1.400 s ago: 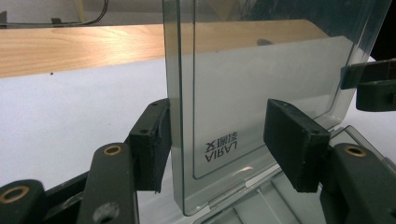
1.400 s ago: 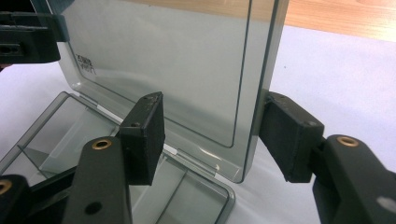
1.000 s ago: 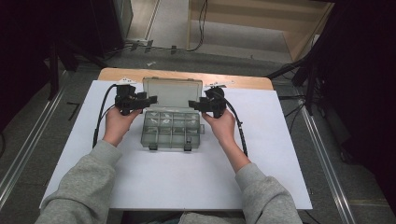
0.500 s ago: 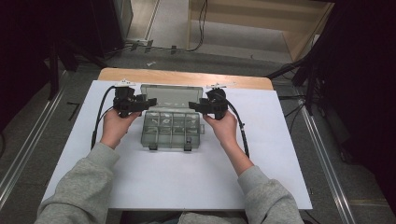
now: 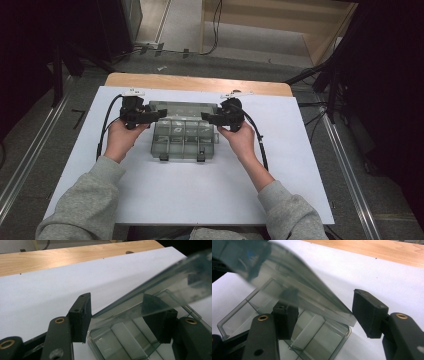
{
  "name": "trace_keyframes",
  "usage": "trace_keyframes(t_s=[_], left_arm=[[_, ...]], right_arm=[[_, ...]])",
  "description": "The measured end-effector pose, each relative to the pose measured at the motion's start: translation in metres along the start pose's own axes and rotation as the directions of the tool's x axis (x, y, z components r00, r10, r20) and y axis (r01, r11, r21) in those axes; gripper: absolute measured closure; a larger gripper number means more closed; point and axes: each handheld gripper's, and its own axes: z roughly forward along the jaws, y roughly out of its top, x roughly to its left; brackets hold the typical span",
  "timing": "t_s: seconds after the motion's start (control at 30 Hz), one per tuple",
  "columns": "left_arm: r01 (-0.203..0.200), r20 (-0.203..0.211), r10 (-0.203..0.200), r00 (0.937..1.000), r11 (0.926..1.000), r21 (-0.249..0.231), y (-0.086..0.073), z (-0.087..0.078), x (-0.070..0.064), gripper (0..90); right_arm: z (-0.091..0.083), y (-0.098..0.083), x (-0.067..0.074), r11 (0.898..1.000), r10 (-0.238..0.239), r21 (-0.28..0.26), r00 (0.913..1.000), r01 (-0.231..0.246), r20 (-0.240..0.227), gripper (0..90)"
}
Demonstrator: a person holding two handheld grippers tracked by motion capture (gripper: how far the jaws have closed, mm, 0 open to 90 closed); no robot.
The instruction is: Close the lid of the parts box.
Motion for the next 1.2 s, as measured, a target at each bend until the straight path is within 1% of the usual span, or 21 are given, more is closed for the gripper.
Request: trace_keyframes(t_s=[0.07, 0.13, 0.2, 0.27, 0.37, 0.4, 0.5, 0.53, 0.57, 0.6, 0.63, 0.7, 0.77, 0.83, 0.87, 0.93, 0.97, 1.0, 1.1, 1.2], left_arm=[[0.012, 0.008, -0.012, 0.9999, 0.9999, 0.010, -0.001, -0.001, 0.001, 35.1], [0.023, 0.010, -0.023, 0.9997, 0.9995, 0.023, -0.001, -0.002, 0.002, 33.9], [0.035, 0.030, -0.036, 0.9989, 0.9986, 0.040, -0.002, -0.003, 0.003, 32.4], [0.040, 0.024, -0.041, 0.9989, 0.9980, 0.050, -0.004, -0.005, 0.004, 30.7], [0.035, 0.021, -0.037, 0.9991, 0.9970, 0.069, -0.006, -0.008, 0.005, 30.4], [0.032, 0.024, -0.034, 0.9991, 0.9966, 0.075, -0.007, -0.009, 0.006, 28.3], [0.041, 0.035, -0.045, 0.9984, 0.9947, 0.095, -0.009, -0.012, 0.007, 27.2], [0.046, 0.033, -0.050, 0.9982, 0.9945, 0.094, -0.010, -0.013, 0.007, 27.1], [0.050, 0.038, -0.053, 0.9978, 0.9942, 0.096, -0.011, -0.014, 0.008, 27.2], [0.052, 0.053, -0.058, 0.9969, 0.9938, 0.098, -0.012, -0.016, 0.008, 27.1], [0.047, 0.064, -0.053, 0.9965, 0.9940, 0.099, -0.012, -0.018, 0.009, 27.2], [0.034, 0.061, -0.041, 0.9973, 0.9936, 0.108, -0.013, -0.021, 0.008, 28.4], [0.030, 0.056, -0.037, 0.9978, 0.9930, 0.114, -0.013, -0.024, 0.009, 32.6], [0.046, 0.078, -0.056, 0.9954, 0.9907, 0.128, -0.014, -0.028, 0.010, 39.9], [0.054, 0.083, -0.067, 0.9944, 0.9880, 0.144, -0.014, -0.029, 0.011, 42.5], [0.059, 0.091, -0.075, 0.9930, 0.9853, 0.160, -0.014, -0.032, 0.012, 49.2], [0.058, 0.092, -0.074, 0.9930, 0.9855, 0.159, -0.014, -0.033, 0.011, 52.9], [0.057, 0.106, -0.075, 0.9916, 0.9845, 0.166, -0.014, -0.034, 0.011, 57.8], [0.049, 0.147, -0.074, 0.9864, 0.9847, 0.167, -0.013, -0.036, 0.010, 73.9], [0.038, 0.155, -0.063, 0.9859, 0.9864, 0.160, -0.012, -0.036, 0.007, 84.7]], right_arm=[[0.000, -0.001, 0.000, 1.000, 0.004, -0.005, 0.9999, -0.004, -0.010, 35.9], [-0.001, -0.001, 0.001, 1.000, 0.002, -0.009, 0.9999, -0.002, -0.015, 35.5], [-0.002, -0.001, 0.001, 1.000, 0.001, -0.014, 0.9997, -0.001, -0.023, 34.8], [-0.003, -0.001, 0.002, 1.000, -0.004, -0.019, 0.9996, 0.004, -0.029, 34.5], [-0.003, -0.001, 0.003, 1.000, -0.011, -0.020, 0.9993, 0.010, -0.037, 34.3], [-0.003, -0.002, 0.004, 1.000, -0.012, -0.020, 0.9991, 0.011, -0.040, 34.1], [-0.003, -0.002, 0.005, 1.000, -0.017, -0.015, 0.9990, 0.016, -0.043, 33.4], [-0.003, -0.002, 0.005, 1.000, -0.019, -0.014, 0.9989, 0.018, -0.042, 33.4], [-0.003, -0.002, 0.005, 1.000, -0.021, -0.014, 0.9989, 0.020, -0.043, 33.3], [-0.003, -0.003, 0.005, 1.000, -0.021, -0.012, 0.9988, 0.020, -0.044, 33.3], [-0.003, -0.003, 0.005, 1.000, -0.020, -0.013, 0.9988, 0.020, -0.045, 33.2], [-0.004, -0.003, 0.004, 1.000, -0.020, -0.010, 0.9987, 0.020, -0.047, 32.8], [-0.003, -0.004, 0.004, 1.000, -0.017, -0.008, 0.9987, 0.016, -0.049, 32.6], [-0.003, -0.004, 0.004, 1.000, -0.019, -0.007, 0.9985, 0.019, -0.051, 32.4], [-0.003, -0.004, 0.005, 1.000, -0.020, -0.006, 0.9985, 0.020, -0.050, 32.2], [-0.002, -0.004, 0.005, 1.000, -0.026, -0.005, 0.9986, 0.026, -0.047, 31.9], [-0.002, -0.004, 0.005, 1.000, -0.028, -0.007, 0.9985, 0.028, -0.046, 31.8], [-0.002, -0.004, 0.005, 1.000, -0.029, -0.006, 0.9985, 0.029, -0.047, 31.7], [-0.002, -0.004, 0.005, 1.000, -0.029, -0.007, 0.9985, 0.029, -0.047, 31.6], [-0.002, -0.005, 0.005, 1.000, -0.028, -0.007, 0.9986, 0.027, -0.046, 31.4]])
